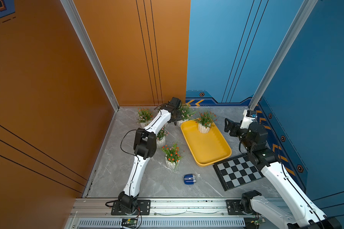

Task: Put the potted gypsophila into the storage box
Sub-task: Pick up the baby's breath potted plant from the center of the board.

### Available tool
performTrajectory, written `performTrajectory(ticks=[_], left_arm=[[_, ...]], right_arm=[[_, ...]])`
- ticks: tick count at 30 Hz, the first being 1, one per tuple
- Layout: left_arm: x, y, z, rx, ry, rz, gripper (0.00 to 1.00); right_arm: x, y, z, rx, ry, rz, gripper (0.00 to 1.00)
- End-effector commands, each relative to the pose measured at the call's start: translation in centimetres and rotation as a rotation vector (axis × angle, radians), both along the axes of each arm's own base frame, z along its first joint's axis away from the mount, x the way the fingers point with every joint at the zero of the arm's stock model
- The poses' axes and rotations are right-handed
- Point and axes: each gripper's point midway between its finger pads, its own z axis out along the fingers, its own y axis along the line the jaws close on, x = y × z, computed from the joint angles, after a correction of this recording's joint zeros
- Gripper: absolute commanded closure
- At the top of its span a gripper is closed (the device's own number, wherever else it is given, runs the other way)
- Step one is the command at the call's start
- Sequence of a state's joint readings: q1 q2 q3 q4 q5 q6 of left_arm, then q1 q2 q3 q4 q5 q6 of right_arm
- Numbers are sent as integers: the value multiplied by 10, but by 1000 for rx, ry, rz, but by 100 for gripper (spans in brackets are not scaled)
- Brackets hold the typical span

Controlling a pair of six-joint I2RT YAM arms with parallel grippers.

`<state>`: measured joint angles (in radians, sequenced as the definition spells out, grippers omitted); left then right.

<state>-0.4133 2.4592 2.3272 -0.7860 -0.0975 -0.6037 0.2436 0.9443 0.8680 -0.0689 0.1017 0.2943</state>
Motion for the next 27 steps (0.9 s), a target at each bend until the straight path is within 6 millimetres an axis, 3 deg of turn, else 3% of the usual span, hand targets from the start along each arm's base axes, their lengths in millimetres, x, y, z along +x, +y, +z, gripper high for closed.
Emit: performTrajectory(ticks=[1, 14, 18, 27], left_arm=[[1, 8, -17, 54, 29, 10, 44], [-4, -4, -35, 69, 66, -40, 84], [-3, -6, -21, 47, 48, -43, 99], [1, 4, 35, 42, -50, -34, 100]], right_arm=[[-1, -2, -10, -14, 31, 1, 5], [-5, -9, -25, -16, 90, -36, 5], [-7, -9, -25, -3, 94, -38, 5], [-14, -5, -20, 15, 88, -24, 5]])
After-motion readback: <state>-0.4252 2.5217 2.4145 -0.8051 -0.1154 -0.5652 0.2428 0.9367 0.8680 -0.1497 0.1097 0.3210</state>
